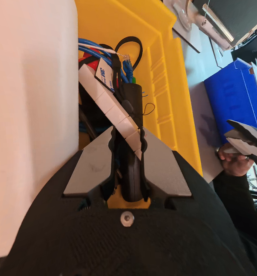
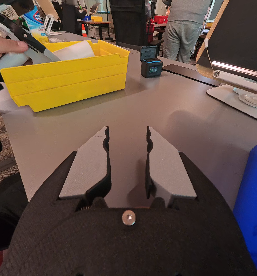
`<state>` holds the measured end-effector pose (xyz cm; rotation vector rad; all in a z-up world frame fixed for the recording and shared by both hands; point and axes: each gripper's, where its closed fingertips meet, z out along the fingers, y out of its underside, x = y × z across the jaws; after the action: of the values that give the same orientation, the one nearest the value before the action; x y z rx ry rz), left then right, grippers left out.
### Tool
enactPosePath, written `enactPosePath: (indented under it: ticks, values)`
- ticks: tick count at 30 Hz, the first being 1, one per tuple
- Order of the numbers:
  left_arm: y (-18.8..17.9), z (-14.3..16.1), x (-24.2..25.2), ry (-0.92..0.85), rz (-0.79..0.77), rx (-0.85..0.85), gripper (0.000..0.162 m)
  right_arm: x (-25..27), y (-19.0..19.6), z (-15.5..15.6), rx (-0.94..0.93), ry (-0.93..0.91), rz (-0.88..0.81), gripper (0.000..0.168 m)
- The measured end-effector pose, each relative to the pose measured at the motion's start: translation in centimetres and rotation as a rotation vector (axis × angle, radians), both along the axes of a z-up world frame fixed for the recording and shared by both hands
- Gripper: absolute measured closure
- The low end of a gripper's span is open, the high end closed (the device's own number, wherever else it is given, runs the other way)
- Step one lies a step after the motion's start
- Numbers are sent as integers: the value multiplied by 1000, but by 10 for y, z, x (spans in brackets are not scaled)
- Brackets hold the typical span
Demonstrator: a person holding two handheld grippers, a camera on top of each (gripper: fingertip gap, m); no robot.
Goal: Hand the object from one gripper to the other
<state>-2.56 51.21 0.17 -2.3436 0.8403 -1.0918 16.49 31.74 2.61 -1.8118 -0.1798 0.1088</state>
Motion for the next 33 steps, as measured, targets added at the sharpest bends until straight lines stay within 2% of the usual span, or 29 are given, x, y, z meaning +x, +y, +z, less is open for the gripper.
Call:
enactPosePath:
  ticks: [4,12,16,21,27,33]
  values:
    - [-2,-1,4,25,-6,47,129,0,0,0,-1,-1,1,121]
    - [-16,5,11,-15,-123,59,142,0,0,0,-1,-2,0,121]
    - [-15,18,5,1,-138,159,142,0,0,-1,-3,0,2,121]
    - [-20,56,3,-40,-139,352,142,0,0,0,-1,-1,2,121]
    - [-33,131,-14,-212,-79,617,142,0,0,-1,-3,-2,2,121]
    - [-62,186,-27,-424,-83,718,142,0,0,-1,-2,-3,1,121]
